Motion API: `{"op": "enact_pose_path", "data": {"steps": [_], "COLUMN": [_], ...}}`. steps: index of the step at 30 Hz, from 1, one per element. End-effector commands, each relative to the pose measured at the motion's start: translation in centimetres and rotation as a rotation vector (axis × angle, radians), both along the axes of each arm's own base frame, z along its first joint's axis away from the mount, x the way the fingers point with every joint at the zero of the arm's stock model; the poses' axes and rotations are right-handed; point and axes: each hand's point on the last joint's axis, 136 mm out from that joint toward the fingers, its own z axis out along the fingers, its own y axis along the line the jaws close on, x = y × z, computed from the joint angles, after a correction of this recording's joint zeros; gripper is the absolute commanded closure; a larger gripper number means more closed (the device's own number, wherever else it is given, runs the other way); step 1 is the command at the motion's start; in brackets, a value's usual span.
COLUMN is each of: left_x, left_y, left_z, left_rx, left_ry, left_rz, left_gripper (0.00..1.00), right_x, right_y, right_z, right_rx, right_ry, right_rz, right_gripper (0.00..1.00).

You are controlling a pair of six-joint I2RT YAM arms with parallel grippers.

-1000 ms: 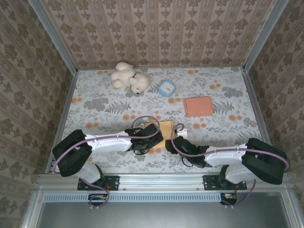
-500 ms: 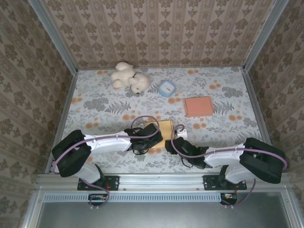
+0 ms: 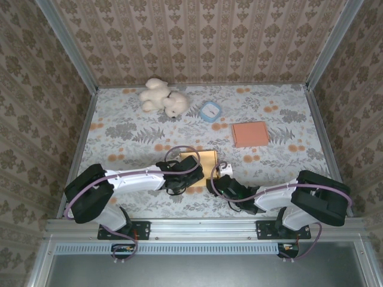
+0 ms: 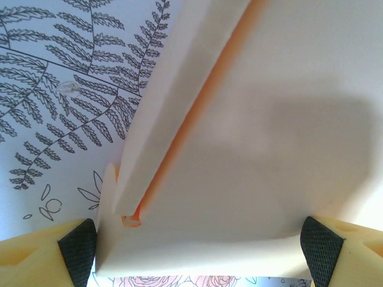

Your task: Fold the paper box

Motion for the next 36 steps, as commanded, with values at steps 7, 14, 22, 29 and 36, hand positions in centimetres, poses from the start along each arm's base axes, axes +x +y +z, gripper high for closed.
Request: {"op": "enact_pose_path", "data": {"steps": [7, 14, 22, 29, 36], "left_x": [-1.9, -1.7, -0.4, 1.1, 2.2], "left_y": [3.3, 3.3, 2.6, 1.7, 1.7], "left_z": [-2.8, -2.6, -0.8, 1.1, 1.2], "left_rx": [0.152, 0.162, 0.136, 0.116, 0.116], "left_ry": [0.086, 0.086, 0.06, 0.03, 0.038], "left_rz": [-0.024, -0.029, -0.025, -0.023, -0.02], "left_gripper": [0.1, 0.1, 0.1, 0.09, 0.09], "right_x": [-0.3, 0.1, 0.1, 1.2, 5.3], "right_y": [-0.6, -0.5, -0.5, -1.2, -1.4], "right_z": [-1.9, -1.6, 2.3, 5.4, 6.0], "right_rx": [-0.135, -0.134, -0.083, -0.118, -0.121], "right_ry": [-0.005, -0.032, -0.054, -0.083, -0.037], "right_rz": [0.041, 0.04, 0.035, 0.03, 0.014], "right_gripper": [0.53, 0.52, 0.49, 0.42, 0.39]}}
